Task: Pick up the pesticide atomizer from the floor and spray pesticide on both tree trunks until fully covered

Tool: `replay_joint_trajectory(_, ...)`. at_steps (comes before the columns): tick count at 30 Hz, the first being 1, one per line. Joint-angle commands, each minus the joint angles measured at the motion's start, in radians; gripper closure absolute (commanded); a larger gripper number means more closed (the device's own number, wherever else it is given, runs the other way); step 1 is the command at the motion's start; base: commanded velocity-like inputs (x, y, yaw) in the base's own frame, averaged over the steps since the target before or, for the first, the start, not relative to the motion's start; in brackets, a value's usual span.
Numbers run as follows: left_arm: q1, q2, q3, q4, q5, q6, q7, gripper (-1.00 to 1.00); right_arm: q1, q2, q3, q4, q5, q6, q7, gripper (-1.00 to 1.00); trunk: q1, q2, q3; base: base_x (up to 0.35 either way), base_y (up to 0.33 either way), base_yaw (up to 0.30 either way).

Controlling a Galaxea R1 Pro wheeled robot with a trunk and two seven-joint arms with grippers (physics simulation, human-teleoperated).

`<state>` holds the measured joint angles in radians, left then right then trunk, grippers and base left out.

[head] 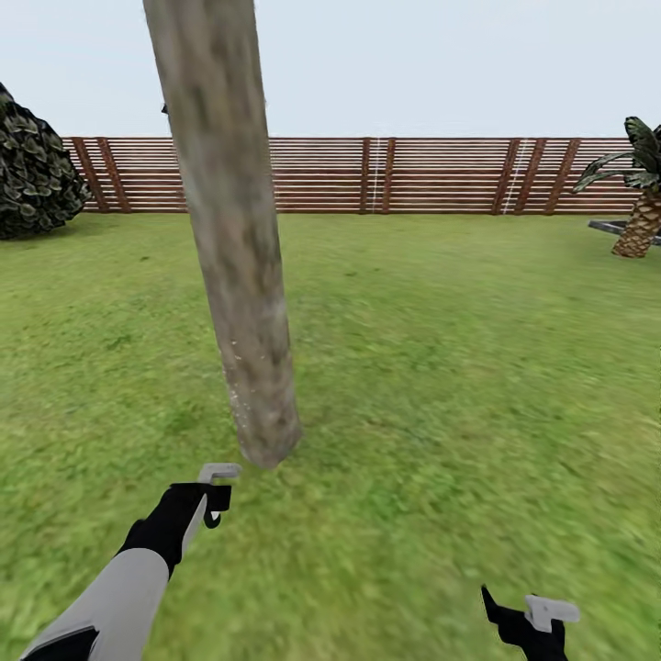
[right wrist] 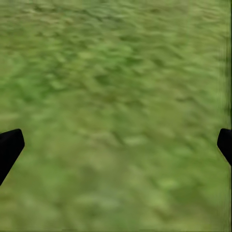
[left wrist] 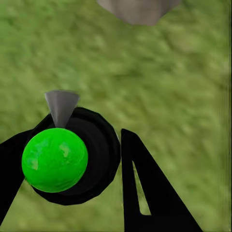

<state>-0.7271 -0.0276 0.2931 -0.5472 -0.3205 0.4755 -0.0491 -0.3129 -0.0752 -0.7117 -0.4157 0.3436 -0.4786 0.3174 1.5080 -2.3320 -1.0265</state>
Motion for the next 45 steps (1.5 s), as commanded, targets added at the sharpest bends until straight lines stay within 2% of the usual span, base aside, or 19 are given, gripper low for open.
replay_joint_trajectory(1,0.0,0.0,0.0,0.0,0.0,0.0,0.0,1.0,0.0,0.0,0.0,0.0,0.0,0.0,0.0,-1.0,0.0,0.0,0.0,0.106,-0.272,0.003)
replay_joint_trajectory(9,0.0,-0.001,0.0,0.0,0.0,0.0,0.0,1.0,0.0,0.0,0.0,0.0,0.0,0.0,-0.001,-1.0,0.0,0.0,0.0,0.098,-0.272,0.08)
replay_joint_trajectory(45,0.0,-0.003,0.0,0.0,0.0,-0.003,0.0,1.0,0.0,0.0,0.0,-0.001,0.0,0.0,0.0,-1.0,0.0,0.0,0.0,0.093,-0.272,0.274)
